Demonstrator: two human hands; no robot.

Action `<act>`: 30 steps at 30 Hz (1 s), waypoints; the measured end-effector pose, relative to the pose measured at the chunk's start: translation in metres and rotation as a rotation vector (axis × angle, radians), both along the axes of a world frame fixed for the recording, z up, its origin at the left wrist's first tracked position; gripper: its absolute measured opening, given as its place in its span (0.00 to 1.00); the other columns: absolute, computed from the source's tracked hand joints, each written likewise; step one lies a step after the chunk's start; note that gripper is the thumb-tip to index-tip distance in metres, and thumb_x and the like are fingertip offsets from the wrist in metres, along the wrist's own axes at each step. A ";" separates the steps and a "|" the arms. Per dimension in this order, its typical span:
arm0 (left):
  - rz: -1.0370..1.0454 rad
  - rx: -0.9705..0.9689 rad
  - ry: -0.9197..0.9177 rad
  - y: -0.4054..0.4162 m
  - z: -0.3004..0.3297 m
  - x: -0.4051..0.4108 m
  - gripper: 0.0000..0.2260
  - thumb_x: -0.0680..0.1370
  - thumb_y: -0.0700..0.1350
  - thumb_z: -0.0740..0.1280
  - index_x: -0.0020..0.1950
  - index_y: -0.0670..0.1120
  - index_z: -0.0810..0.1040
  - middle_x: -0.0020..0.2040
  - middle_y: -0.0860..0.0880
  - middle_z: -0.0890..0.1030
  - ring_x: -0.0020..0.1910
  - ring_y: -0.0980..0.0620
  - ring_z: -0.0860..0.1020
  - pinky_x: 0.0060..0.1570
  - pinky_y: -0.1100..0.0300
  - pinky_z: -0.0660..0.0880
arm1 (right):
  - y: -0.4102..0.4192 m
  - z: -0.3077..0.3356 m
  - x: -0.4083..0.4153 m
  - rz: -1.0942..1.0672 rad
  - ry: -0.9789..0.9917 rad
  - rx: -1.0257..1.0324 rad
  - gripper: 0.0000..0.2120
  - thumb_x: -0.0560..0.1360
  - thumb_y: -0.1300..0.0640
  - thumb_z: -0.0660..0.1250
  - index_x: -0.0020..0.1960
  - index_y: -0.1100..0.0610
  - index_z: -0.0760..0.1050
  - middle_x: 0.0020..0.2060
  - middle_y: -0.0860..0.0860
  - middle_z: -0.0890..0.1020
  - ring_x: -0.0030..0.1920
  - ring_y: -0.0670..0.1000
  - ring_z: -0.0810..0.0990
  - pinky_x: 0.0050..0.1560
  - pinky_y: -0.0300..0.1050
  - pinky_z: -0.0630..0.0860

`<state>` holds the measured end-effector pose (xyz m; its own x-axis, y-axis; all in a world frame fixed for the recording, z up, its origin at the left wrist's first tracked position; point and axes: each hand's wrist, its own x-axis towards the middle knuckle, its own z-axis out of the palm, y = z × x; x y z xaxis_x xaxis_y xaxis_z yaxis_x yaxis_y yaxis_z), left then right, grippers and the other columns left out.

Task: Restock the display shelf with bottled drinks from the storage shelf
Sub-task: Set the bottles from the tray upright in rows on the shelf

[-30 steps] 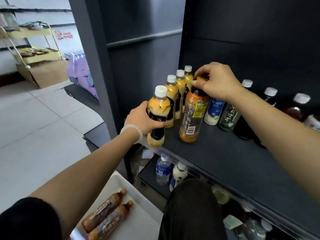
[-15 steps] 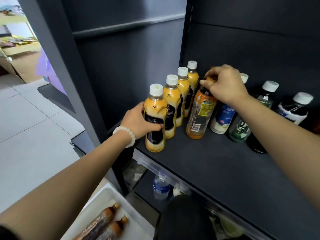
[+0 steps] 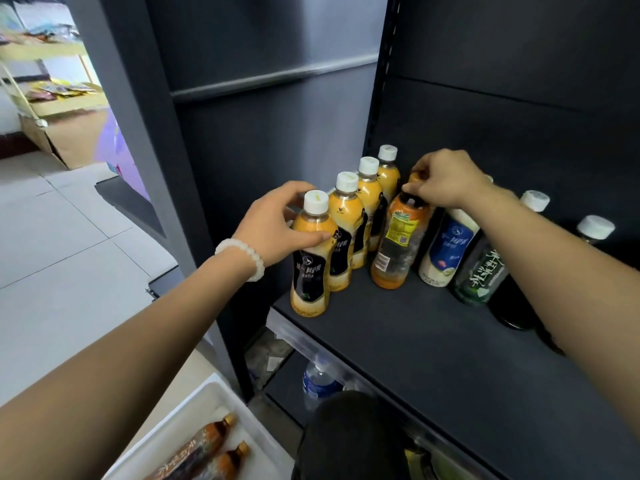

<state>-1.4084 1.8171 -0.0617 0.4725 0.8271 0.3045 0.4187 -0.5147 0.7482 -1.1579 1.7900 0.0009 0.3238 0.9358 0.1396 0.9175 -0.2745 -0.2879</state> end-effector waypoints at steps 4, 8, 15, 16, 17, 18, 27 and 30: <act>0.002 -0.010 0.057 0.000 0.004 -0.001 0.22 0.67 0.47 0.77 0.57 0.54 0.73 0.50 0.54 0.78 0.48 0.56 0.76 0.45 0.70 0.72 | 0.007 -0.006 -0.009 -0.118 -0.058 0.038 0.19 0.72 0.43 0.69 0.43 0.60 0.74 0.46 0.59 0.79 0.41 0.55 0.75 0.39 0.46 0.71; 0.017 0.021 0.101 -0.002 0.005 -0.001 0.24 0.67 0.49 0.77 0.60 0.52 0.72 0.50 0.54 0.78 0.49 0.54 0.76 0.51 0.61 0.73 | 0.005 -0.007 -0.007 -0.022 -0.025 0.008 0.23 0.73 0.44 0.68 0.60 0.59 0.74 0.55 0.58 0.78 0.51 0.58 0.77 0.48 0.49 0.75; 0.045 0.033 0.115 -0.001 0.002 -0.001 0.24 0.68 0.50 0.76 0.60 0.54 0.72 0.51 0.53 0.77 0.49 0.53 0.76 0.51 0.59 0.73 | 0.000 -0.014 -0.003 -0.036 -0.091 0.097 0.21 0.75 0.46 0.66 0.61 0.58 0.72 0.56 0.59 0.78 0.55 0.60 0.77 0.49 0.51 0.75; 0.050 0.035 0.116 -0.002 0.001 -0.001 0.24 0.68 0.50 0.76 0.61 0.54 0.72 0.51 0.53 0.77 0.49 0.53 0.76 0.51 0.59 0.73 | 0.001 -0.017 -0.006 -0.068 -0.111 0.112 0.22 0.75 0.45 0.66 0.61 0.59 0.72 0.55 0.60 0.78 0.55 0.61 0.77 0.48 0.52 0.75; 0.054 0.039 0.117 -0.002 0.001 -0.001 0.25 0.68 0.50 0.76 0.61 0.53 0.71 0.51 0.54 0.77 0.50 0.53 0.76 0.51 0.59 0.74 | 0.003 -0.019 -0.009 -0.092 -0.129 0.130 0.23 0.75 0.44 0.65 0.61 0.60 0.71 0.55 0.61 0.77 0.55 0.62 0.77 0.47 0.52 0.74; 0.058 0.044 0.119 -0.002 0.001 -0.001 0.25 0.68 0.51 0.76 0.61 0.53 0.71 0.52 0.54 0.77 0.50 0.53 0.75 0.52 0.58 0.74 | 0.004 -0.022 -0.012 -0.110 -0.147 0.147 0.23 0.75 0.44 0.64 0.61 0.61 0.70 0.56 0.61 0.77 0.55 0.63 0.76 0.46 0.53 0.73; 0.051 0.112 0.151 -0.010 -0.005 -0.003 0.30 0.71 0.53 0.72 0.70 0.57 0.63 0.62 0.54 0.75 0.55 0.53 0.75 0.55 0.51 0.76 | -0.015 -0.029 -0.016 -0.088 -0.100 0.182 0.26 0.77 0.41 0.59 0.70 0.53 0.62 0.64 0.59 0.72 0.60 0.62 0.74 0.48 0.53 0.73; 0.060 0.169 0.168 -0.024 -0.007 -0.013 0.30 0.73 0.55 0.68 0.72 0.58 0.59 0.65 0.54 0.72 0.59 0.53 0.74 0.55 0.52 0.76 | -0.036 -0.027 -0.028 -0.059 -0.122 0.247 0.24 0.78 0.43 0.58 0.71 0.52 0.62 0.65 0.57 0.70 0.60 0.62 0.74 0.45 0.49 0.70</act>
